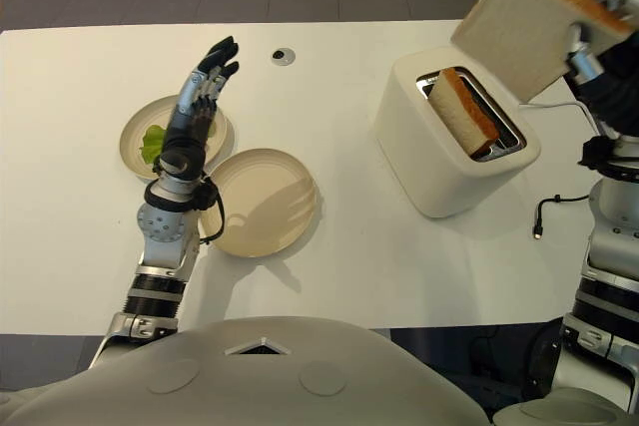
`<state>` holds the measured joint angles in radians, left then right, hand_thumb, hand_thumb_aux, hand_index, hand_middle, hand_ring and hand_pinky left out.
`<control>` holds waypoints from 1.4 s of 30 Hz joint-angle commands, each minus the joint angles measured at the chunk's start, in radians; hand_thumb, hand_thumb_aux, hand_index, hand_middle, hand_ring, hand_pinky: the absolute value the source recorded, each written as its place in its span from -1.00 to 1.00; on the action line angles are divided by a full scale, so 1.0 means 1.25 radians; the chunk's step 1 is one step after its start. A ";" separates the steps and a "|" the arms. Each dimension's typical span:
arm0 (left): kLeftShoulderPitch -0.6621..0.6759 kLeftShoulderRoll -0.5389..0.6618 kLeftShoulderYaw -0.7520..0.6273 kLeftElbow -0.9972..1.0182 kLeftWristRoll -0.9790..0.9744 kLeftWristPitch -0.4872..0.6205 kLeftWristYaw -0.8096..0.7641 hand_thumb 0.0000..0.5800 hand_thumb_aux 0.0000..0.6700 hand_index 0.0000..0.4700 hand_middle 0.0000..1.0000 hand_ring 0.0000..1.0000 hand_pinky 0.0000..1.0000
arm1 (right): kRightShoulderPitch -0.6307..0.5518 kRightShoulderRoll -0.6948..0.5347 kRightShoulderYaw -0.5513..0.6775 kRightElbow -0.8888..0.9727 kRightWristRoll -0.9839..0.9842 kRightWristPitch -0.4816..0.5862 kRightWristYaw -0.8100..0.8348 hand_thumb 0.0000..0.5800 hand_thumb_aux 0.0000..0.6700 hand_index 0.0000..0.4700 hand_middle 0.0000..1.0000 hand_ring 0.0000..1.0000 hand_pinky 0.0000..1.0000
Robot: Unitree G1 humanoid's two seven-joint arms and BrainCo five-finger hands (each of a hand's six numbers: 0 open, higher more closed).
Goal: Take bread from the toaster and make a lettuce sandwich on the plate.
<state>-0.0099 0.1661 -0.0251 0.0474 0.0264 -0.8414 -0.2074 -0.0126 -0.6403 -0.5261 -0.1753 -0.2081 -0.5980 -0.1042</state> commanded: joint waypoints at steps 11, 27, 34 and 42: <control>-0.018 0.335 0.114 0.220 0.534 0.363 0.156 -1.00 -1.00 -1.00 -1.00 -1.00 -1.00 | 0.065 0.253 0.525 -0.155 0.217 0.135 0.194 1.00 1.00 1.00 1.00 1.00 1.00; -0.077 0.395 -0.065 0.321 0.607 0.499 0.218 1.00 1.00 1.00 -1.00 -1.00 -1.00 | 0.052 0.359 0.807 0.281 -0.279 0.080 0.056 1.00 1.00 1.00 1.00 1.00 1.00; -0.072 0.381 -0.051 0.252 0.512 0.446 0.232 1.00 1.00 1.00 -1.00 -1.00 -1.00 | 0.054 0.341 0.764 0.220 -0.303 0.101 0.030 -1.00 -1.00 -1.00 0.54 0.54 0.54; -0.056 0.363 -0.029 0.195 0.366 0.329 0.218 1.00 1.00 1.00 -1.00 -1.00 -1.00 | 0.051 0.329 0.733 0.147 -0.367 0.118 -0.024 -1.00 -1.00 -1.00 -1.00 -1.00 -1.00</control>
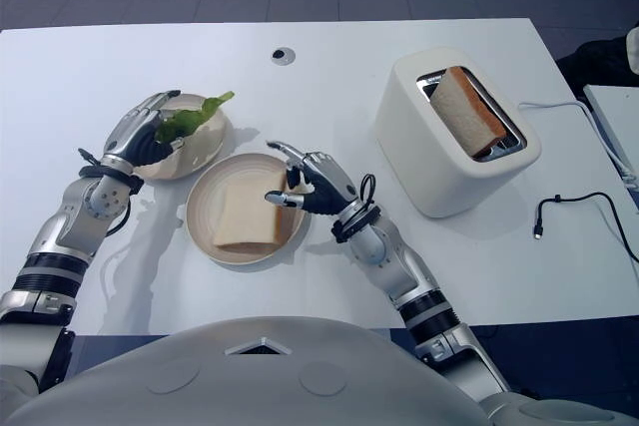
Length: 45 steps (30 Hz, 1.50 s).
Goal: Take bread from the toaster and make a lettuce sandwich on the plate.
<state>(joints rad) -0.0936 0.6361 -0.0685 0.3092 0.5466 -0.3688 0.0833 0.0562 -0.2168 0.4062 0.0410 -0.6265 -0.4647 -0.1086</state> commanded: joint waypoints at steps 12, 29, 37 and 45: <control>0.067 0.018 -0.112 0.012 0.026 -0.246 -0.057 1.00 1.00 1.00 -1.00 -1.00 -1.00 | -0.005 -0.006 -0.140 -0.092 0.060 0.023 -0.071 -1.00 -1.00 -1.00 -1.00 -1.00 -1.00; 0.126 0.028 -0.135 -0.042 -0.035 -0.348 -0.103 1.00 1.00 1.00 -1.00 -1.00 -1.00 | -0.004 -0.020 -0.182 -0.094 0.076 0.016 -0.049 -1.00 -1.00 -1.00 -1.00 -1.00 -1.00; 0.175 0.030 -0.131 -0.097 -0.084 -0.384 -0.156 1.00 1.00 1.00 -1.00 -1.00 -1.00 | -0.005 -0.024 -0.188 -0.090 0.075 0.016 -0.049 -1.00 -1.00 -1.00 -1.00 -1.00 -1.00; 0.184 0.024 -0.121 -0.105 -0.095 -0.374 -0.184 -1.00 -1.00 -1.00 -1.00 -1.00 -1.00 | -0.015 -0.036 -0.201 -0.091 0.081 0.016 -0.043 -1.00 -1.00 -1.00 -1.00 -1.00 -1.00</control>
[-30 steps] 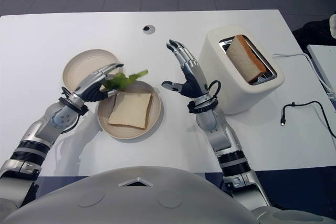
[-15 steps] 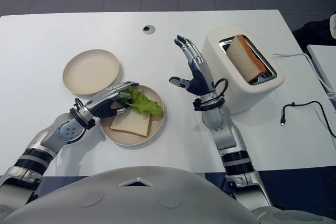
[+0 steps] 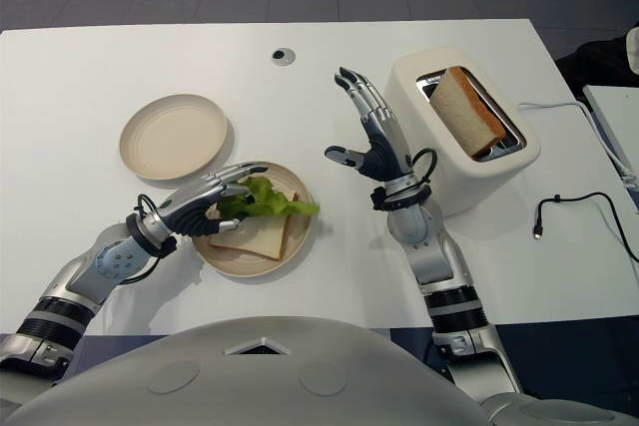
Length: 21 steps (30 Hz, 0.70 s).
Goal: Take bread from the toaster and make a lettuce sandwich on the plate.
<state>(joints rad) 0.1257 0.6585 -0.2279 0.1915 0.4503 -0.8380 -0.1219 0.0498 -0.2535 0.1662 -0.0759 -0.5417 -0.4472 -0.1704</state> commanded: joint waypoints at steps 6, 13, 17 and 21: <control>0.029 0.026 0.022 -0.023 -0.083 -0.033 -0.054 -1.00 -1.00 -1.00 -1.00 -1.00 -1.00 | -0.012 -0.007 -0.016 0.001 0.016 -0.001 0.009 -1.00 -1.00 -1.00 -1.00 -1.00 -1.00; 0.012 0.031 0.076 -0.005 -0.149 -0.043 -0.071 -1.00 -1.00 -1.00 -1.00 -1.00 -1.00 | 0.021 -0.112 -0.179 -0.192 0.100 -0.029 0.060 -1.00 -1.00 -1.00 -1.00 -1.00 -1.00; 0.002 0.015 0.087 0.034 -0.102 -0.038 -0.053 -1.00 -1.00 -1.00 -1.00 -1.00 -1.00 | 0.030 -0.263 -0.399 -0.145 0.122 -0.073 0.067 -1.00 -1.00 -1.00 -1.00 -1.00 -1.00; -0.009 0.005 0.086 0.047 -0.088 -0.039 -0.051 -1.00 -1.00 -1.00 -1.00 -1.00 -1.00 | 0.084 -0.318 -0.466 -0.047 0.026 -0.086 0.037 -1.00 -1.00 -1.00 -1.00 -1.00 -1.00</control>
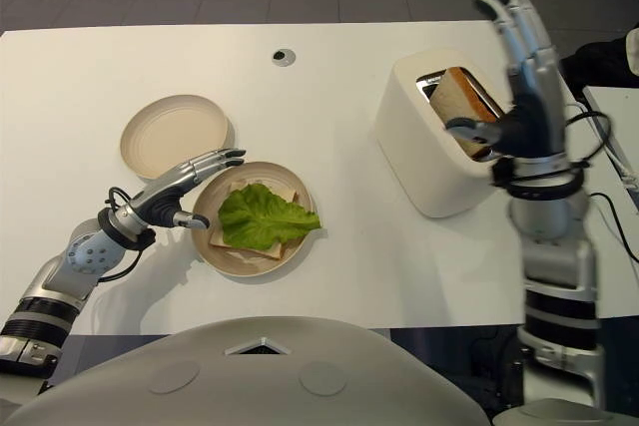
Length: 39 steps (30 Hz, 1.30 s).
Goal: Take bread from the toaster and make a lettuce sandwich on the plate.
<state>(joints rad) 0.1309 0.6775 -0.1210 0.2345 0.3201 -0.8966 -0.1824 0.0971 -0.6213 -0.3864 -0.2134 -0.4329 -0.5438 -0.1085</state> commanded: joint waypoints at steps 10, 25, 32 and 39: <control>-0.017 -0.020 0.005 0.019 0.024 0.007 -0.003 -1.00 -1.00 -1.00 -1.00 -1.00 -1.00 | 0.077 -0.057 0.064 0.174 -0.152 -0.016 -0.007 0.76 0.30 0.30 -1.00 -1.00 -1.00; -0.021 -0.030 0.017 0.028 0.022 0.003 0.009 -1.00 -1.00 -1.00 -1.00 -1.00 -1.00 | 0.023 -0.009 0.006 0.096 0.098 -0.024 -0.016 1.00 1.00 1.00 0.95 0.95 0.95; -0.032 -0.048 0.037 0.032 -0.106 -0.017 0.000 -1.00 -1.00 -1.00 -1.00 -1.00 -1.00 | 0.014 0.054 0.079 -0.120 0.484 0.019 0.111 1.00 1.00 1.00 1.00 1.00 1.00; -0.013 -0.050 0.041 -0.031 -0.390 -0.053 -0.098 -1.00 -1.00 -1.00 -1.00 -1.00 -1.00 | 0.108 0.253 0.514 -0.133 0.503 0.153 0.242 1.00 1.00 1.00 1.00 1.00 1.00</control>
<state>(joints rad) 0.0992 0.6112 -0.0703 0.2355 -0.0873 -0.9543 -0.2635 0.2055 -0.3513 0.1677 -0.4243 0.2299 -0.3897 0.1750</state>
